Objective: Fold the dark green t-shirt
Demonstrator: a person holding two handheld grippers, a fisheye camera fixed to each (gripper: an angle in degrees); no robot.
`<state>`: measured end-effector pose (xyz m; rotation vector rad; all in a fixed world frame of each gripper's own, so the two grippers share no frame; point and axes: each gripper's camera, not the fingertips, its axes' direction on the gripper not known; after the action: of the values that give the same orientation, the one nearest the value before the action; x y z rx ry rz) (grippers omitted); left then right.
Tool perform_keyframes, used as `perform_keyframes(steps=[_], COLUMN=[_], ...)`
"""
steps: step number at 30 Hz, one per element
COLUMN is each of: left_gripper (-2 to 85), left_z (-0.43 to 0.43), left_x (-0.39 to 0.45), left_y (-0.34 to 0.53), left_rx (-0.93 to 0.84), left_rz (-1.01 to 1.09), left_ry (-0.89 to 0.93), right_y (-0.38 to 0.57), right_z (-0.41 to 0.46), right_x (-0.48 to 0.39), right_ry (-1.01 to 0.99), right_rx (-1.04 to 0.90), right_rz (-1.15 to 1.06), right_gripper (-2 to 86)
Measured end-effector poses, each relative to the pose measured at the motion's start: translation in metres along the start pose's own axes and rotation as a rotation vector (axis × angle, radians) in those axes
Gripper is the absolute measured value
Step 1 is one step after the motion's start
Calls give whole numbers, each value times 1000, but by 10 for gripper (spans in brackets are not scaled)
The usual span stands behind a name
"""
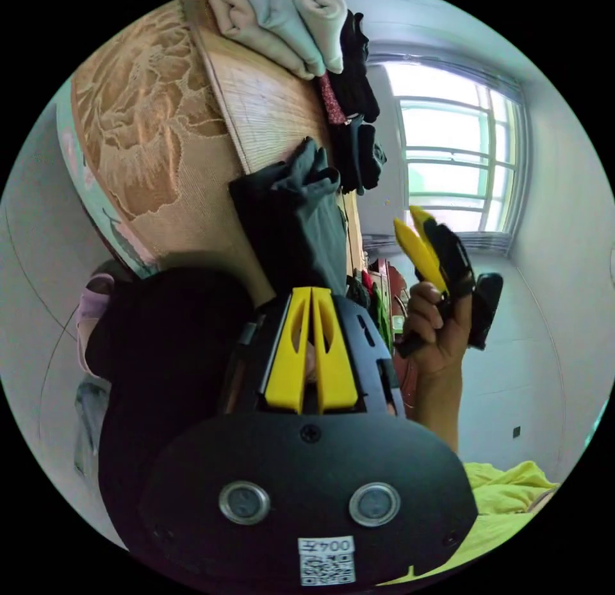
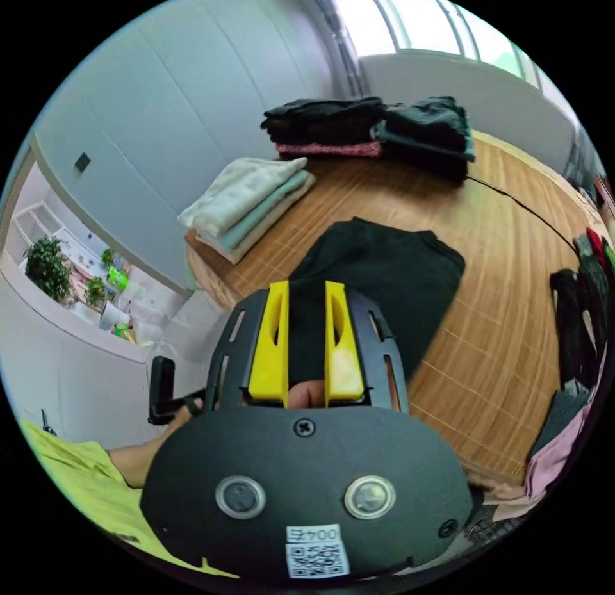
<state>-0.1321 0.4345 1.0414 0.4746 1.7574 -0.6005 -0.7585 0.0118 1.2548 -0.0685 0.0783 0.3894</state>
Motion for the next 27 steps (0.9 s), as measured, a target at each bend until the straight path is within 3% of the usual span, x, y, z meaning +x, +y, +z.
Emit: perform_keyframes(steps=[4, 7, 11, 15, 19, 22, 27], left_gripper=[2, 2, 2, 2, 4, 5, 5], left_z=[-37, -48, 2, 67, 135, 131, 140], left_x=[-15, 18, 82, 93, 52, 25, 25], left_y=[6, 15, -4, -65, -133, -141, -123], left_rx=[106, 221, 187, 119, -156, -102, -23], left_rz=[28, 285, 632, 662, 499, 405, 505], left_ry=[2, 8, -88, -270, -485, -323, -354], right_y=[54, 107, 158, 190, 213, 242, 265], right_z=[-41, -44, -34, -45, -66, -69, -56], right_x=[63, 113, 114, 96, 38, -24, -82], right_ry=[41, -61, -85, -156, 56, 286, 475], right_rx=[39, 7, -12, 80, 132, 134, 134], right_rz=[170, 357, 447, 530, 289, 22, -157], right_gripper=[92, 111, 124, 130, 134, 132, 110])
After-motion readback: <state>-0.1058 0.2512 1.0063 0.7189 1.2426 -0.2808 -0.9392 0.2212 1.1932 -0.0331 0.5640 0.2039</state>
